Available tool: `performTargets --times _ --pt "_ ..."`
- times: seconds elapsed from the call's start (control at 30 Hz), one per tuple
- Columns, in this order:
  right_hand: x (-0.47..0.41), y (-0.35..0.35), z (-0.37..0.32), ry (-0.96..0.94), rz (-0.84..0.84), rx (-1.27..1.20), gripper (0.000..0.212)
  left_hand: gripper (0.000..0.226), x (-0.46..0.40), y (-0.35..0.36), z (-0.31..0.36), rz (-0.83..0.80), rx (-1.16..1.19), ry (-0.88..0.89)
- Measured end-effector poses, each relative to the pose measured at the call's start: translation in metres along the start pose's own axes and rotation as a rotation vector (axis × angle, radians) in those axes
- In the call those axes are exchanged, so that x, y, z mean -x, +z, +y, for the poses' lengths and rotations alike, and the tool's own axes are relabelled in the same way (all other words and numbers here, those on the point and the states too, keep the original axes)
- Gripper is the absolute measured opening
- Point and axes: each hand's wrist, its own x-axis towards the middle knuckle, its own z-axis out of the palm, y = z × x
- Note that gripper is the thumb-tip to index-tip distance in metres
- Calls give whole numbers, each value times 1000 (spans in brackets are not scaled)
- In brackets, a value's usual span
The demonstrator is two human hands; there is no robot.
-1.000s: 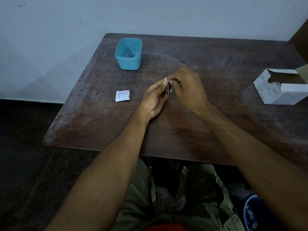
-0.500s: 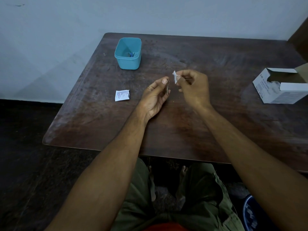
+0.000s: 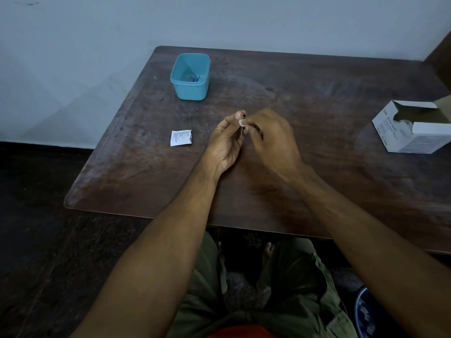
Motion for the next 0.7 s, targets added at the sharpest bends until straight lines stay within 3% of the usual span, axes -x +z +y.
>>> performTargets --times 0.57,0.7 --pt "15 9 0 14 69 -87 18 22 2 1 -1 32 -47 10" --pt "-1 8 0 109 154 -183 14 19 3 5 -2 21 -37 18"
